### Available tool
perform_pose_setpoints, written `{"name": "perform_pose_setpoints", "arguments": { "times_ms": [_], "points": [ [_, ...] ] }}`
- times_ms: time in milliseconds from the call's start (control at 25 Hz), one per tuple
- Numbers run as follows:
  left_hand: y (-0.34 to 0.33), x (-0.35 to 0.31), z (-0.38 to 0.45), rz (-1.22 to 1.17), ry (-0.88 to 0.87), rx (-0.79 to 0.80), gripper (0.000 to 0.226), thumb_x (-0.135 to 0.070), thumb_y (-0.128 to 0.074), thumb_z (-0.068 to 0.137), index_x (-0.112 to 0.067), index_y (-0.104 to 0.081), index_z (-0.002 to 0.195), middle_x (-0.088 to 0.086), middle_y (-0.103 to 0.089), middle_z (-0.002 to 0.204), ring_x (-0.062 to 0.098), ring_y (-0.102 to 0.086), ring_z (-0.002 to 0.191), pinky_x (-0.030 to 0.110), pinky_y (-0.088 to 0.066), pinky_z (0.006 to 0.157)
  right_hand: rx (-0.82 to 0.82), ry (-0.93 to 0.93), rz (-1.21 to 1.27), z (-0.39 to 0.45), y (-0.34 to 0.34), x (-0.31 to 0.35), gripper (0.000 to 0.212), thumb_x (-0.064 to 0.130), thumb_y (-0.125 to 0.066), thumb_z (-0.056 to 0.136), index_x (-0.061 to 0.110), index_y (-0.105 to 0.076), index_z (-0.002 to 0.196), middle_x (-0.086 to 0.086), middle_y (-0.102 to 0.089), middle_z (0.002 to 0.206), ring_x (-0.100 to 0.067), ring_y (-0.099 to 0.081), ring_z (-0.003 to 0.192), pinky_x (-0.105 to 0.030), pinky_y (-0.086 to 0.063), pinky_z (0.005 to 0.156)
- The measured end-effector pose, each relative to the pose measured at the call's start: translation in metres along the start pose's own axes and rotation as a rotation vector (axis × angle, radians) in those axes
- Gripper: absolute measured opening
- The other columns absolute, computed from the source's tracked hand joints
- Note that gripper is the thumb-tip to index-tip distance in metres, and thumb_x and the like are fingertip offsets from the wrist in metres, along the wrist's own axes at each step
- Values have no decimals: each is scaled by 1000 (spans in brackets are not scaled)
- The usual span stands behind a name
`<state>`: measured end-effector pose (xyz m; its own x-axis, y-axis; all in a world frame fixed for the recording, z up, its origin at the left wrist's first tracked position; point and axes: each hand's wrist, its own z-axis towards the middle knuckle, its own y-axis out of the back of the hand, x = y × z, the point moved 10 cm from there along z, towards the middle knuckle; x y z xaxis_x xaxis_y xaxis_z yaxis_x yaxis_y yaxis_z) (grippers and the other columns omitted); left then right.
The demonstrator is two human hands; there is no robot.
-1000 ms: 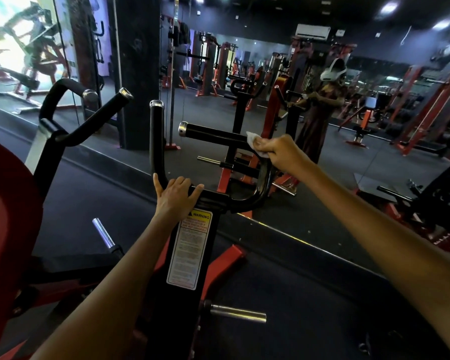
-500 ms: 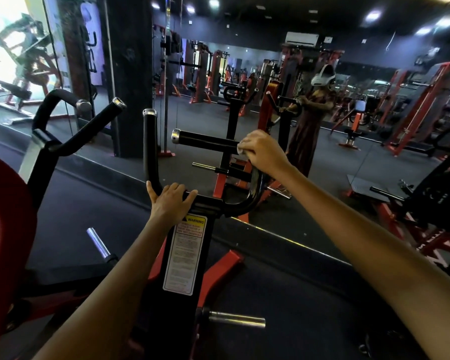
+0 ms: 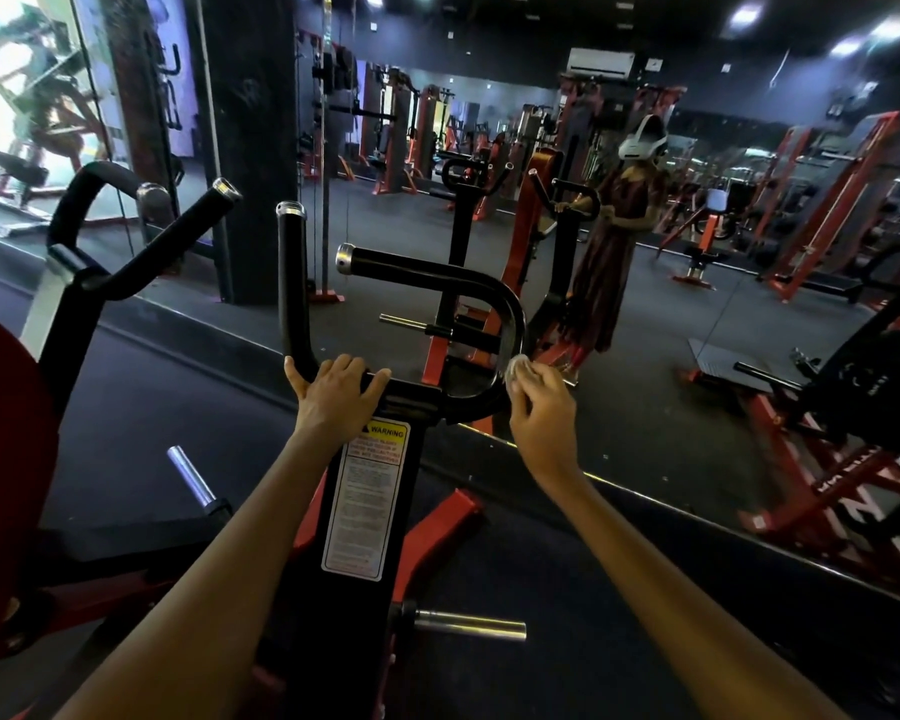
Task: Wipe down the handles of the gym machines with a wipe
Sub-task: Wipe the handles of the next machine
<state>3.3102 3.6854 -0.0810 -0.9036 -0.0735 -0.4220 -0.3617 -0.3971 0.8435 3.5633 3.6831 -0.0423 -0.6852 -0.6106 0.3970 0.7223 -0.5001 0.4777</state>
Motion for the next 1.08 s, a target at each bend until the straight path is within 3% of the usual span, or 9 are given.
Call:
{"name": "perform_pose_setpoints", "arguments": {
  "times_ms": [120,280,360,560,680,800,880,960,1080],
  "points": [
    [1,1,0,9,-1,10,45,-49,-29,99,-15,-58,106,2,-55,115,20,-47,121,57,11,111,-45,185,-79,42,19,30,29,9,-48,92,-1,-62,115,-15,-63,108,-22,-58,102,-31,-50,92],
    [4,-3,-2,34,-7,25,46,-50,-27,99,-16,-57,108,2,-56,116,20,-47,122,54,15,110,259,415,-267,70,-22,42,38,8,-38,96,-1,-47,131,-16,-45,140,-21,-30,137,-34,-23,114],
    [4,-3,-1,46,-17,27,46,-50,-26,99,-16,-57,106,1,-56,114,20,-47,121,55,15,110,313,490,-361,51,-34,31,37,7,-38,96,-2,-48,130,-16,-43,141,-21,-25,139,-38,-17,116],
    [2,-1,0,38,-26,14,48,-51,-26,99,-16,-58,108,1,-57,115,20,-47,122,56,15,110,229,293,-264,-6,-35,36,30,1,-48,91,-4,-58,119,-17,-60,121,-29,-51,119,-39,-31,110],
    [3,-1,-1,17,-30,-16,46,-50,-27,99,-17,-59,106,1,-57,114,20,-48,121,55,13,111,199,84,-149,-32,-53,60,33,2,-43,93,-5,-54,123,-19,-58,122,-29,-50,120,-42,-40,105],
    [1,-1,0,40,-33,1,47,-51,-26,98,-17,-58,104,0,-56,112,20,-48,119,57,12,111,242,-51,-36,-33,-66,70,40,1,-45,94,-2,-43,134,-22,-52,126,-29,-50,119,-35,-45,100],
    [1,-1,0,37,-32,8,46,-51,-26,98,-17,-58,99,-2,-55,106,19,-50,117,58,12,111,233,67,-77,-25,-54,69,41,-4,-51,90,-2,-48,131,-20,-59,116,-25,-57,105,-29,-50,88],
    [1,0,1,30,-29,8,45,-51,-26,98,-18,-57,97,-3,-54,105,19,-50,116,58,12,111,236,376,-188,-27,-41,72,46,-12,-62,77,-1,-58,122,-13,-66,110,-18,-54,96,-26,-50,83],
    [0,0,2,37,-28,26,45,-51,-26,98,-18,-57,98,-2,-55,107,19,-49,117,58,12,110,269,586,-341,-6,-24,55,47,-16,-61,69,2,-65,112,-8,-67,104,-22,-55,82,-33,-53,73]
  ]
}}
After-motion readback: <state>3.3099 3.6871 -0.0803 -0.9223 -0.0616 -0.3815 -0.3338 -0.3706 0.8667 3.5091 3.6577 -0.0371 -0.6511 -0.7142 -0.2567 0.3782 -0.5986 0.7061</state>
